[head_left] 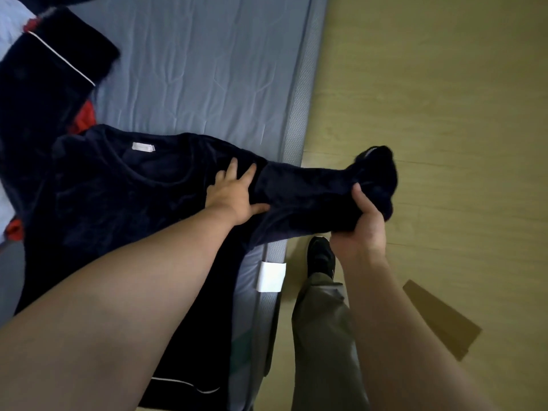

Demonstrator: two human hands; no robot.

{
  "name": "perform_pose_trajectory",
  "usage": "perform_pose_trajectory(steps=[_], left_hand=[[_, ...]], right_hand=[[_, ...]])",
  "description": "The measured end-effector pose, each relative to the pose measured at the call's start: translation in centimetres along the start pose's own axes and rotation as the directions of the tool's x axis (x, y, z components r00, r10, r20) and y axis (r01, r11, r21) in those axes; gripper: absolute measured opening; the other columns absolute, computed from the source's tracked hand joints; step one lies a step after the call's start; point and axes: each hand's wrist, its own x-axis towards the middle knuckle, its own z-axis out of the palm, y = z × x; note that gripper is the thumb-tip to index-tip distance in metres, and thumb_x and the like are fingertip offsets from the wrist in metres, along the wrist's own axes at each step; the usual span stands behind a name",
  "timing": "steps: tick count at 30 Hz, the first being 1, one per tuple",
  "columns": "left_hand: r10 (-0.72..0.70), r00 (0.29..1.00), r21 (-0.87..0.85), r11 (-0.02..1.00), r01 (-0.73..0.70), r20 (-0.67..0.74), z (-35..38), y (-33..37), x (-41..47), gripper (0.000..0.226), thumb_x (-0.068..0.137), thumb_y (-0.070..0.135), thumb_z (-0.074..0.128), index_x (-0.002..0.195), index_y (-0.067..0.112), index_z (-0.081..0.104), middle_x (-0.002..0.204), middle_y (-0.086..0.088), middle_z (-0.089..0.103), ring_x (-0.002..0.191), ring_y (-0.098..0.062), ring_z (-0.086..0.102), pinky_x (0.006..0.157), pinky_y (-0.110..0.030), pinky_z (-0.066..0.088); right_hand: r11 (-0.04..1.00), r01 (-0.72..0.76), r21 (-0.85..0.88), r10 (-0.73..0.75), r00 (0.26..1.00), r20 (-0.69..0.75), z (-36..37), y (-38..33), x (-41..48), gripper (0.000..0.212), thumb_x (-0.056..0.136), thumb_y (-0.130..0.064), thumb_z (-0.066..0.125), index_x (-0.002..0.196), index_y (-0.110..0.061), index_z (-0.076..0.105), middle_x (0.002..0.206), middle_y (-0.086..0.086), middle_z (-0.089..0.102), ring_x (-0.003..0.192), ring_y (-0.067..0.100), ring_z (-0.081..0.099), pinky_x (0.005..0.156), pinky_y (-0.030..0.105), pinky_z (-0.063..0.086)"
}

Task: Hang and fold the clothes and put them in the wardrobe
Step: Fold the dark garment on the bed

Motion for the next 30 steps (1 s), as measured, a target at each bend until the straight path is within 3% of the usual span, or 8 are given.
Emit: perform_pose_trajectory(steps=[6, 13, 16, 19, 21, 24, 27, 30], left_hand=[[0.002, 1.0, 0.072, 0.997, -0.001, -0.017, 0.8, 3.2, 0.1, 0.096, 0.087, 0.063, 0.062, 0.158, 0.04, 0.002, 0.164, -0.021, -0.014, 0.15, -0.038, 0.006, 0.117, -0.051, 0.029], [-0.06, 0.971, -0.326, 0.945, -0.02, -0.233, 0.8, 6.5, -2.5, 0.035, 0.09, 0.047, 0.066, 0.11, 0.021, 0.056, 0.119, -0.006, 0.055, 0.109, -0.03, 0.057, 0.091, -0.041, 0.047], [-0.053, 0.999, -0.602, 0.797, 0.049, 0.012, 2.0, 8.3, -3.8, 0.045, 0.102, 0.051, 0.044, 0.118, 0.015, 0.064, 0.12, -0.011, 0.067, 0.112, -0.032, 0.062, 0.097, -0.04, 0.048], [0.057, 0.966, -0.91, 0.352, 0.217, 0.252, 1.9, 9.5, -4.9, 0.042, 0.106, 0.038, 0.043, 0.128, 0.007, 0.061, 0.131, -0.017, 0.064, 0.122, -0.034, 0.06, 0.106, -0.045, 0.047], [0.088, 0.913, -0.916, -0.001, 0.401, 0.399, 1.3, 9.1, -5.0, 0.036, 0.105, 0.031, 0.047, 0.107, 0.004, 0.07, 0.108, -0.014, 0.073, 0.098, -0.026, 0.071, 0.084, -0.03, 0.057], [0.099, 0.928, -0.927, -0.079, 0.367, 0.359, -0.6, 6.3, -6.0, 0.044, 0.102, 0.013, 0.049, 0.064, 0.008, 0.071, 0.058, -0.003, 0.067, 0.06, -0.021, 0.062, 0.049, -0.017, 0.049], [0.051, 0.975, -0.938, -0.268, 0.222, 0.216, -3.8, 1.4, -7.0, 0.024, 0.1, 0.025, 0.053, 0.091, 0.019, 0.074, 0.084, -0.002, 0.073, 0.077, -0.018, 0.067, 0.064, -0.026, 0.054], [0.104, 0.984, -0.873, -0.454, 0.178, 0.147, -5.8, -5.3, -8.1, 0.049, 0.101, 0.05, 0.047, 0.133, 0.017, 0.062, 0.131, -0.011, 0.066, 0.121, -0.031, 0.063, 0.104, -0.047, 0.049]], right_hand=[[0.914, -0.049, 0.402, 0.006, 0.994, 0.107, -1.0, 0.7, -2.4, 0.045, 0.087, -0.027, 0.07, 0.13, -0.016, 0.065, 0.128, 0.019, 0.067, 0.118, 0.045, 0.062, 0.104, 0.061, 0.043], [0.934, 0.016, 0.357, -0.063, 0.991, 0.12, -0.2, -0.5, -4.7, 0.044, 0.096, -0.049, 0.055, 0.123, -0.019, 0.073, 0.128, 0.015, 0.068, 0.118, 0.04, 0.064, 0.106, 0.058, 0.043], [0.966, 0.185, 0.18, -0.193, 0.981, 0.029, 1.7, 0.1, -6.8, 0.041, 0.095, -0.043, 0.063, 0.13, -0.023, 0.067, 0.128, 0.005, 0.07, 0.12, 0.029, 0.065, 0.108, 0.052, 0.045], [0.918, 0.387, -0.082, -0.386, 0.922, 0.031, 3.1, 1.9, -9.0, 0.026, 0.094, -0.037, 0.066, 0.12, -0.034, 0.065, 0.122, -0.01, 0.072, 0.115, 0.013, 0.067, 0.104, 0.04, 0.05], [0.809, 0.51, -0.292, -0.492, 0.86, 0.138, 3.7, 3.4, -10.4, 0.017, 0.099, -0.038, 0.059, 0.114, -0.046, 0.063, 0.123, -0.021, 0.068, 0.119, 0.004, 0.063, 0.103, 0.032, 0.049], [0.525, 0.627, -0.576, -0.563, 0.763, 0.318, 4.1, 5.9, -11.2, 0.016, 0.101, -0.045, 0.049, 0.103, -0.057, 0.058, 0.111, -0.029, 0.067, 0.11, -0.006, 0.06, 0.092, 0.022, 0.048], [0.068, 0.744, -0.665, -0.62, 0.554, 0.556, 4.6, 9.6, -11.2, 0.019, 0.101, -0.036, 0.046, 0.112, -0.028, 0.059, 0.109, 0.004, 0.066, 0.105, 0.02, 0.058, 0.089, 0.038, 0.047], [-0.298, 0.764, -0.572, -0.503, 0.384, 0.774, 6.5, 14.5, -10.9, 0.015, 0.092, -0.013, 0.058, 0.105, -0.007, 0.062, 0.098, 0.023, 0.062, 0.092, 0.038, 0.05, 0.075, 0.046, 0.046]])
